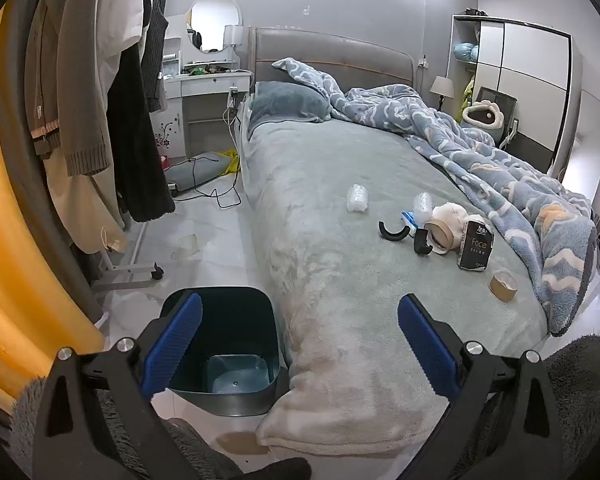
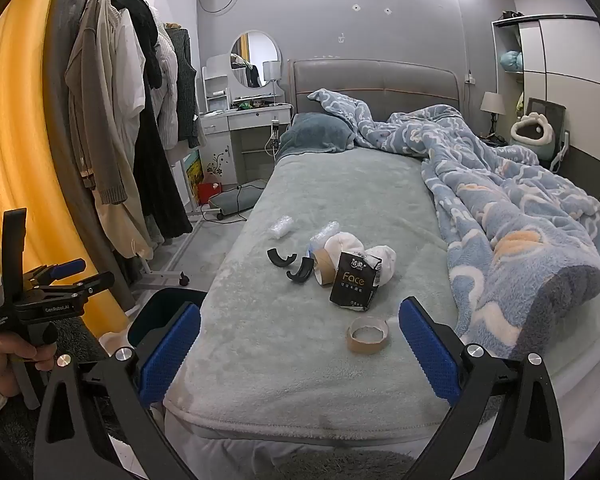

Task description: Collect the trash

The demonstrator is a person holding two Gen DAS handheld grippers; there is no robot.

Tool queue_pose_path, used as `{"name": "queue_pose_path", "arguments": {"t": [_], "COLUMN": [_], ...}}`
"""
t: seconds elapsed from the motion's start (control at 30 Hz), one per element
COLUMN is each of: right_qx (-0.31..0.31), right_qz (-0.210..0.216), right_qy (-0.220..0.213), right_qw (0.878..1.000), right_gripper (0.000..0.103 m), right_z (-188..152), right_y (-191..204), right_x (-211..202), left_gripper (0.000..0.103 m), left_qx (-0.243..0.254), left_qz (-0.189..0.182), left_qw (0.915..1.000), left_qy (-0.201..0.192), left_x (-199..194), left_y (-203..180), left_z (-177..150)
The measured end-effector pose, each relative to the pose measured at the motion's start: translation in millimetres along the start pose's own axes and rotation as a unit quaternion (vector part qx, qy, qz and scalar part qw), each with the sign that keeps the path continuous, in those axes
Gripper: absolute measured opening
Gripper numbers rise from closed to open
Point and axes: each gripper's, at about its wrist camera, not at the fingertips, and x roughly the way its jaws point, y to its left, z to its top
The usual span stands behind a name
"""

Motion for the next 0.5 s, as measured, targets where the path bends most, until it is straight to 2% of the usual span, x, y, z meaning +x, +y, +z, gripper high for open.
{"name": "queue_pose_path", "arguments": {"t": [0.5], "right_qx": [0.0], "right_qz": [0.0], "right_qy": [0.001], "right_qw": [1.0], "right_gripper": [0.1], "right_z": [0.4], "right_y": [0.0], "right_x": [0.6], "left_gripper": [0.1], "left_qx": [0.002], "left_qz": [0.001], "left_qw": [1.0], "left_qy": [0.0], "left_x": [0.0], "left_y": [-0.2], "left_z": [-0.1]}}
